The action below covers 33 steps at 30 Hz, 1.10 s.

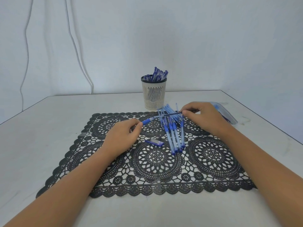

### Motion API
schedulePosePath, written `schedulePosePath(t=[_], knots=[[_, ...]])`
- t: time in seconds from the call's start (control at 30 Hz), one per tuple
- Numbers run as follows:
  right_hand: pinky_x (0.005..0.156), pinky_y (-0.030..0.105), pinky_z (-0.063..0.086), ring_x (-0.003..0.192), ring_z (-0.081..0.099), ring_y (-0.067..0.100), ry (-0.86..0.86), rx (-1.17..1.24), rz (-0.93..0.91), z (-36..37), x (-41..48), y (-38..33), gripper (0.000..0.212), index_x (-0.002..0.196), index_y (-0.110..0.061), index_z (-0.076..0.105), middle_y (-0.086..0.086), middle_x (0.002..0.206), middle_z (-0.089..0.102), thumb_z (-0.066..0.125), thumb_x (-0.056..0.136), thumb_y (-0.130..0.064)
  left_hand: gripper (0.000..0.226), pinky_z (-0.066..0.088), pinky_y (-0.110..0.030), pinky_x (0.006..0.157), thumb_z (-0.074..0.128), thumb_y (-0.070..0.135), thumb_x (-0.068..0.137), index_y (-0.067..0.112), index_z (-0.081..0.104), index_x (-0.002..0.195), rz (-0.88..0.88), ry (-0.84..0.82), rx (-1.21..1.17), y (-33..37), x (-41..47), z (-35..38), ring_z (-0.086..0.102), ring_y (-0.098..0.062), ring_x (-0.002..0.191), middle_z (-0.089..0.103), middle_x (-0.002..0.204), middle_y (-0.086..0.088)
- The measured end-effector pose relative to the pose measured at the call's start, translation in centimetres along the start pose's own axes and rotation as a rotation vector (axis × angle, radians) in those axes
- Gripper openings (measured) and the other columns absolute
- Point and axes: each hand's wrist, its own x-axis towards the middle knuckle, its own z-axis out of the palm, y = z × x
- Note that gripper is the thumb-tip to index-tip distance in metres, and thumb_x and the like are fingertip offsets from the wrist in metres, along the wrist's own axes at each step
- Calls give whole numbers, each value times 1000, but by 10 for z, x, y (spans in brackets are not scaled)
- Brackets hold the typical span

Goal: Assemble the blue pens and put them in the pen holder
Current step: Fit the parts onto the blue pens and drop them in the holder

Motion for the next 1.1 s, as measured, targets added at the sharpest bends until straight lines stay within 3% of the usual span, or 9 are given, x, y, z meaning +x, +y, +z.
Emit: schedulePosePath(t=[0.1,0.23,0.83,1.1], knots=[[63,-5,34,78,55,-5,9,8,2,-1,0,-1,12,84,-23,67,-16,82,63,59,89,-16,25,34,-24,52,43,33,95,21,64,101,2,3,-14,0,0,0,48,-8,57,55,67,11],[64,-3,36,79,56,-2,-12,-13,-5,0,0,0,11,86,-23,68,-11,87,66,59,89,-17,23,34,-24,52,44,32,95,22,64,100,3,-2,-34,1,0,-1,48,-9,57,54,64,11],[62,-6,35,75,54,-8,-20,33,-10,0,-1,-3,11,84,-23,67,-18,82,63,60,88,-16,22,36,-25,55,44,31,95,22,64,97,-15,24,-85,-1,0,-1,49,-11,58,55,64,8],[66,5,39,76,56,-4,-148,11,-19,-1,-7,-11,10,86,-26,69,-17,82,64,61,87,-19,36,28,-9,55,41,43,87,24,64,107,199,11,76,2,-5,-1,48,13,67,56,79,21]])
